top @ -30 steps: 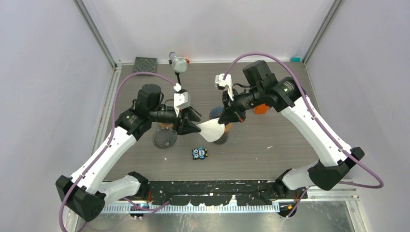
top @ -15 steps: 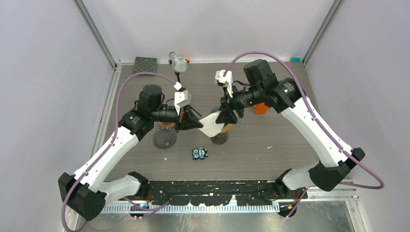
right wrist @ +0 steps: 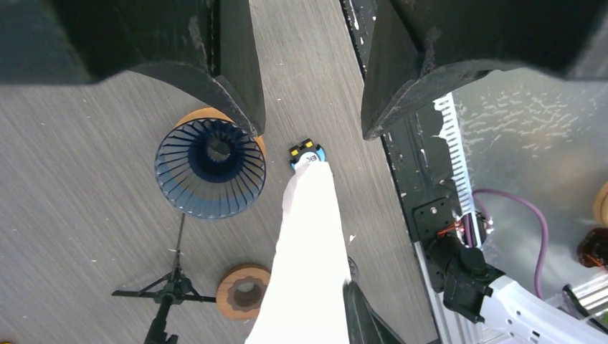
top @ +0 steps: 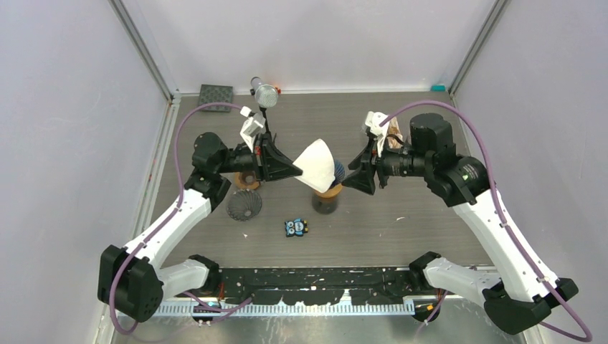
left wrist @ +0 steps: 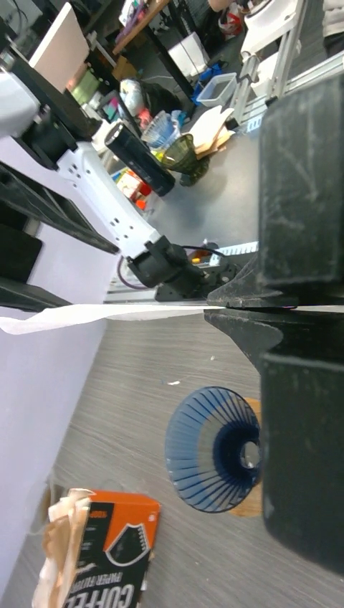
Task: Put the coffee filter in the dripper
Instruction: Pick up the coffee filter from the coffee filter holder.
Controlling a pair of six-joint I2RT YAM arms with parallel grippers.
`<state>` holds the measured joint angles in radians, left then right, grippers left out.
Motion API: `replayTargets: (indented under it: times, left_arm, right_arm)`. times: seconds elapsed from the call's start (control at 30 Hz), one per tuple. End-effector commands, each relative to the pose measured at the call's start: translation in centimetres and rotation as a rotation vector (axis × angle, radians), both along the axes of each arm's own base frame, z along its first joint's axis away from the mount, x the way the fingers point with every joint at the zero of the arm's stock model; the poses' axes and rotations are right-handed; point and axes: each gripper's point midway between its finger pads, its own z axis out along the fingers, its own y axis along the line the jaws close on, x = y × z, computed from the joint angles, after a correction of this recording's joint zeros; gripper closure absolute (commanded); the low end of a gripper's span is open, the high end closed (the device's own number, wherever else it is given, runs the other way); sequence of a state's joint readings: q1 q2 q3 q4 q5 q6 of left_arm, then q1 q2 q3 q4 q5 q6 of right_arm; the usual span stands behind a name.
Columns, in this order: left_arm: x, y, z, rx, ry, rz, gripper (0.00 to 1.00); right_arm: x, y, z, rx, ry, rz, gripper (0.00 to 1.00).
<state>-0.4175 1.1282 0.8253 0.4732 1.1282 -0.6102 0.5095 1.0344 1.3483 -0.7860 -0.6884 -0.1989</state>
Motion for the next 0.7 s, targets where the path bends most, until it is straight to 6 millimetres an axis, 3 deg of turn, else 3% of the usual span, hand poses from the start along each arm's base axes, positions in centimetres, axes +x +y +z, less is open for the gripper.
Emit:
replayTargets:
  times: [0.0,0.33,0.67]
  left_arm:
    - [-1.2,0.6,3.2,-0.107,-0.061,-0.036,1.0]
    - [-1.8,0.7,3.6,-0.121,-0.068,-0.057,1.0]
    - [-1.8,0.7,3.5,-0.124,-0.069,-0.049,1.0]
  right_arm:
    - [0.2,0.6,0.3,0.056,-0.015,0.027,0.45]
    - [0.4,1.2,0.2,0.102,0.043,0.05,0.58]
    - [-0.1,1.9,0.2,0.124,0.088,0.114,0.62]
